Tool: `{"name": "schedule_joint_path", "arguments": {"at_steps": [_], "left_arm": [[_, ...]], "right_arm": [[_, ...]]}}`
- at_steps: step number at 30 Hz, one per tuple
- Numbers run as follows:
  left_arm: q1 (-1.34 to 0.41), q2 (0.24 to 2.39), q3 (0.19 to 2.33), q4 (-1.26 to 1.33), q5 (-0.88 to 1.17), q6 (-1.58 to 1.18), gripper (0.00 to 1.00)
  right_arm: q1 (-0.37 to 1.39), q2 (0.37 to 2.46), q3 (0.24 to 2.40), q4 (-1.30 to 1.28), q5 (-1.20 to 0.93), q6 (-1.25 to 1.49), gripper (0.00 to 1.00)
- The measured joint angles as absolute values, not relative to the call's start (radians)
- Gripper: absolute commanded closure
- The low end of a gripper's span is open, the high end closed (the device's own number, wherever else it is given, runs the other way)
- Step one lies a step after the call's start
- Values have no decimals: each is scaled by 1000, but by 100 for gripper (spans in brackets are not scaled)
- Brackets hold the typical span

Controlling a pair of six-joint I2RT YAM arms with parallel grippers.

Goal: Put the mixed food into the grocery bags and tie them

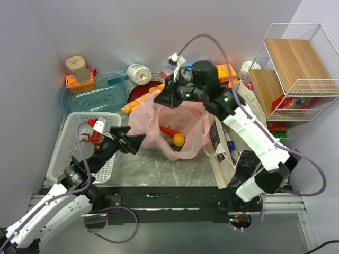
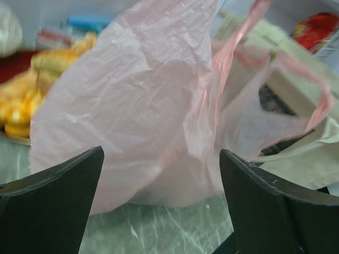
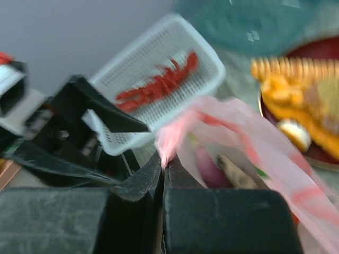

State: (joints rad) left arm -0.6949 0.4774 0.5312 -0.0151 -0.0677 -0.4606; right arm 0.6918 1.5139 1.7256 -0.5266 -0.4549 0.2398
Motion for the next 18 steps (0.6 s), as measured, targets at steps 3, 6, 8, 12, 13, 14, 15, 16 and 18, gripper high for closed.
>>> {"name": "schedule_joint_path", "arguments": {"at_steps": [3, 6, 8, 12, 13, 14, 15, 16, 18], "left_arm": [[-695, 483, 588, 5, -28, -392, 4], [-695, 504, 650, 19, 11, -327, 4], [-695, 530, 704, 19, 47, -277, 4], [-695, 607, 827, 20, 131, -180, 4], [-695, 632, 857, 21, 154, -157, 4], [-695, 655, 879, 22, 173, -138, 4], [-695, 682, 907, 19, 195, -109, 4], [-695, 712, 932, 19, 217, -83, 4], [-695, 759, 963, 19, 260, -35, 4]], "right_arm": [[712, 1514, 1866, -605, -456, 199, 100], [718, 1530, 1998, -722, -453, 149, 100], [722, 1548, 2062, -790, -460, 117, 100], [733, 1573, 2081, -885, -509, 83, 100], [736, 1583, 2081, -907, -525, 78, 100], [738, 1594, 2080, -923, -544, 74, 100], [743, 1605, 2077, -936, -561, 69, 100], [746, 1613, 2069, -943, -576, 67, 100], [751, 1626, 2053, -957, -611, 64, 100]]}}
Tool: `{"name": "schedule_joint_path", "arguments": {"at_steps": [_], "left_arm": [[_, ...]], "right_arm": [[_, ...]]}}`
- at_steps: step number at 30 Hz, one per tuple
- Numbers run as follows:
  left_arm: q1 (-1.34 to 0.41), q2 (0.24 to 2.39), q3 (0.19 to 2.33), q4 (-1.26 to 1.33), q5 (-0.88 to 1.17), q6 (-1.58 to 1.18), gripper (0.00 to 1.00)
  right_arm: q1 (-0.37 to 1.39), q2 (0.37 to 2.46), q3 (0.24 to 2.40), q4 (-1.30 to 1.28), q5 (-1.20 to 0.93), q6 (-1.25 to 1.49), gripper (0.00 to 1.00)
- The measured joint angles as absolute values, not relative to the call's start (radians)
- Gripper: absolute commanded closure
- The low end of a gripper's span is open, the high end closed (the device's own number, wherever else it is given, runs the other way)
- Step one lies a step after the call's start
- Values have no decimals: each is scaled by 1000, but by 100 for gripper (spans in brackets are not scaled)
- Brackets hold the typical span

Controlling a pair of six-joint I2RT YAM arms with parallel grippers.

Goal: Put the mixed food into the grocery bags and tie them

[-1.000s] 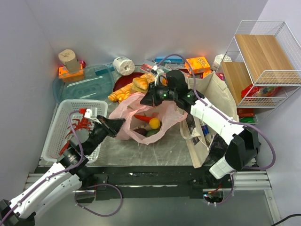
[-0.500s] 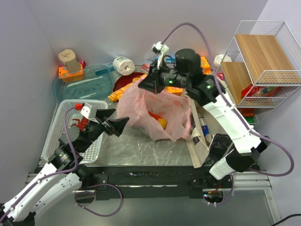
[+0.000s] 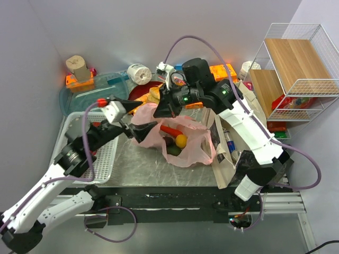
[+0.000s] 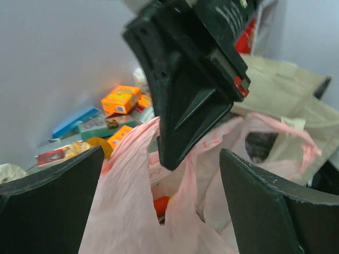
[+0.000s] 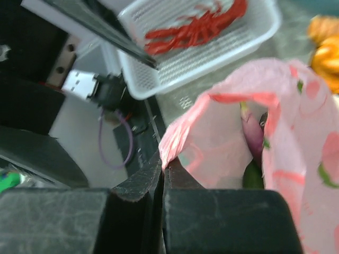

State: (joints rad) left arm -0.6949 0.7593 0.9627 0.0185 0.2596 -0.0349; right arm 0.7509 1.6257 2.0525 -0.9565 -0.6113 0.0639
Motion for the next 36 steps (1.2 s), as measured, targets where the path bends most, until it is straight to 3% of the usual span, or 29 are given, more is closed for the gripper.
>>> {"name": "schedule_joint_path", "arguments": {"at_steps": [14, 17, 25, 29, 35, 36], "left_arm": [[-694, 853, 968, 7, 496, 120, 1], [-694, 894, 973, 9, 553, 114, 7], [-693, 931, 890, -14, 611, 77, 33], [-693, 931, 861, -10, 628, 54, 59], [-693, 935, 835, 13, 644, -7, 85], [-693, 936, 830, 17, 643, -20, 89]], "right_arm": [[756, 1626, 2041, -968, -789, 54, 100], [756, 1626, 2042, -971, -802, 54, 100], [752, 1626, 2056, -996, -811, 63, 100], [746, 1626, 2053, -992, -814, 82, 100], [736, 1623, 1985, -942, -816, 119, 85], [733, 1618, 1967, -930, -815, 124, 79]]}}
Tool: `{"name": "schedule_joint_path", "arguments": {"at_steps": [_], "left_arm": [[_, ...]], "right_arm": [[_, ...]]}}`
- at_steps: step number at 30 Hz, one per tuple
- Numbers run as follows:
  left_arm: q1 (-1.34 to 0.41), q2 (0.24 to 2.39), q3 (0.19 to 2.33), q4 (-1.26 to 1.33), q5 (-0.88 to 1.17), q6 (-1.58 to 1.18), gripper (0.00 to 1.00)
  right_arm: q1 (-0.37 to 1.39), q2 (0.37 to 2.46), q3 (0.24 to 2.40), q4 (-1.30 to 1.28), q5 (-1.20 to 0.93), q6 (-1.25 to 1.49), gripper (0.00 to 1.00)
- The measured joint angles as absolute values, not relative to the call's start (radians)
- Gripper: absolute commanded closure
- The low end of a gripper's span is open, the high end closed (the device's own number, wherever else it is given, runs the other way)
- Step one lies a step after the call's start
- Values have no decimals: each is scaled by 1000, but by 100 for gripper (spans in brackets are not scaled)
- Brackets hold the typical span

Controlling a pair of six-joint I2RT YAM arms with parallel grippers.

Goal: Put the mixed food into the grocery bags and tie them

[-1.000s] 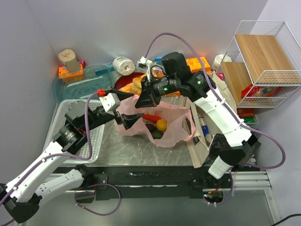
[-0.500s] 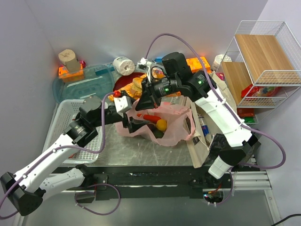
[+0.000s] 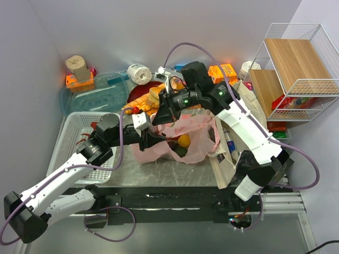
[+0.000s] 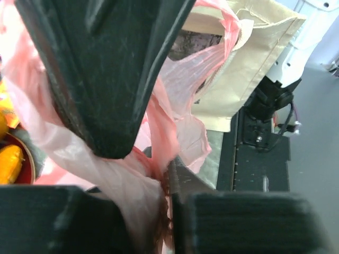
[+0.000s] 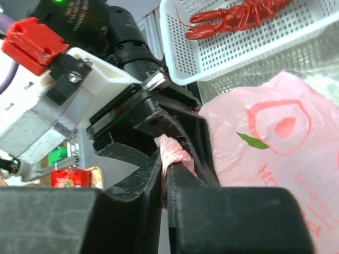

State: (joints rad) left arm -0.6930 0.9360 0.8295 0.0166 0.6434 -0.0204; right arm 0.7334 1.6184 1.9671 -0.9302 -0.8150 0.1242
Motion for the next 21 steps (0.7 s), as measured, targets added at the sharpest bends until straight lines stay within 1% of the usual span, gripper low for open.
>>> {"name": "schedule_joint_path", "arguments": {"at_steps": [2, 3, 5, 6, 8, 14, 16, 17, 21], "left_arm": [[-693, 938, 818, 23, 641, -44, 99], [-693, 938, 811, 28, 636, -56, 99], [-693, 938, 797, 38, 611, -80, 99], [-693, 937, 792, 43, 598, -93, 99], [-693, 936, 784, 46, 574, -110, 99], [-693, 936, 780, 49, 542, -147, 99], [-693, 937, 780, 49, 541, -152, 99], [-693, 938, 780, 50, 541, -155, 99], [-693, 942, 780, 56, 541, -161, 99]], "right_arm": [[722, 1607, 1922, -905, -815, 141, 66], [714, 1598, 1897, -891, -814, 150, 51], [699, 1575, 1849, -864, -812, 166, 42], [692, 1557, 1819, -845, -808, 172, 33], [681, 1512, 1757, -809, -794, 180, 27], [674, 1378, 1625, -709, -768, 182, 26], [674, 1348, 1591, -670, -767, 182, 30], [674, 1336, 1575, -648, -767, 182, 35], [674, 1328, 1536, -595, -760, 175, 40]]}}
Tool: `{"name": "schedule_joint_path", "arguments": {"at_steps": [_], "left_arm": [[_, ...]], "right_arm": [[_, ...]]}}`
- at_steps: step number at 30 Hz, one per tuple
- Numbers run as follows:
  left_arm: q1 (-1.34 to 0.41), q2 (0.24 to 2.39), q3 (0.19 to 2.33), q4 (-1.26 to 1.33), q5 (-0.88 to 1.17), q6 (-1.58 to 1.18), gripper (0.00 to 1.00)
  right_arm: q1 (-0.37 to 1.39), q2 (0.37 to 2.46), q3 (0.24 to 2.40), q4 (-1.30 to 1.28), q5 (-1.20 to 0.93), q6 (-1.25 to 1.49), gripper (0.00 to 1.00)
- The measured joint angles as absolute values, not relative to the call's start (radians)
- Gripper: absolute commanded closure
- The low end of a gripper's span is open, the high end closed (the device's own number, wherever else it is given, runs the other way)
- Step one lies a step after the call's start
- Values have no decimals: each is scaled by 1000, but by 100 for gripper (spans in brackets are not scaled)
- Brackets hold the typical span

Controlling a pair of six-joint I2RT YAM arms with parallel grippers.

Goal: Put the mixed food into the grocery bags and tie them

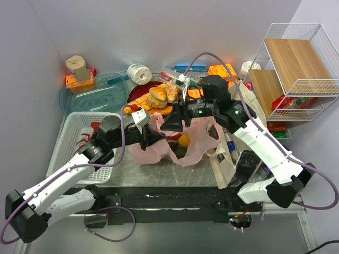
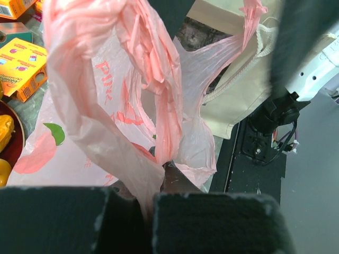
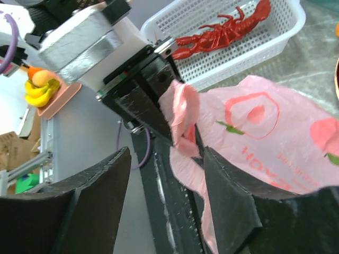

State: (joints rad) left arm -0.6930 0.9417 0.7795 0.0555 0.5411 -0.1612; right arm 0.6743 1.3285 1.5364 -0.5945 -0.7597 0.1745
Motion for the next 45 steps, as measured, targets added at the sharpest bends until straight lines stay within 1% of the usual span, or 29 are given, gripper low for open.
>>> {"name": "schedule_joint_path", "arguments": {"at_steps": [7, 8, 11, 14, 16, 19, 20, 21, 22, 23, 24, 26, 28, 29, 30, 32, 36, 42, 45], "left_arm": [[-693, 942, 780, 63, 541, -163, 99], [-693, 942, 780, 63, 541, -164, 99], [-693, 945, 780, 64, 540, -169, 99], [-693, 946, 780, 64, 535, -171, 99], [-690, 946, 780, 64, 532, -171, 99], [-688, 945, 778, 66, 523, -173, 99], [-687, 944, 777, 67, 522, -174, 99], [-686, 944, 775, 70, 522, -174, 99], [-686, 944, 774, 71, 522, -175, 99], [-685, 944, 773, 71, 524, -175, 88], [-684, 945, 773, 71, 528, -175, 76], [-684, 947, 773, 71, 539, -177, 58], [-684, 953, 773, 71, 551, -174, 48], [-683, 959, 773, 71, 559, -177, 40], [-683, 964, 773, 71, 566, -178, 37], [-683, 973, 773, 72, 582, -179, 35], [-682, 978, 773, 88, 609, -181, 35], [-682, 979, 773, 113, 613, -182, 35], [-682, 981, 773, 128, 603, -182, 38]], "right_arm": [[677, 1367, 1531, -559, -749, 166, 50], [677, 1373, 1531, -554, -749, 166, 54], [681, 1385, 1531, -541, -751, 165, 60], [688, 1394, 1531, -540, -753, 163, 62], [694, 1396, 1531, -544, -754, 161, 65], [698, 1396, 1529, -550, -754, 153, 84], [698, 1396, 1528, -551, -755, 151, 98], [698, 1394, 1522, -550, -758, 148, 100], [698, 1392, 1517, -551, -762, 145, 100], [698, 1392, 1517, -556, -767, 147, 100], [698, 1392, 1517, -556, -769, 149, 100], [698, 1392, 1525, -569, -768, 152, 100], [698, 1392, 1548, -594, -766, 154, 100], [698, 1392, 1569, -607, -764, 156, 100], [698, 1393, 1594, -620, -760, 158, 100], [698, 1396, 1651, -637, -756, 159, 100], [698, 1405, 1730, -665, -751, 162, 100], [698, 1438, 1740, -676, -751, 171, 100], [698, 1452, 1740, -675, -751, 175, 100]]}}
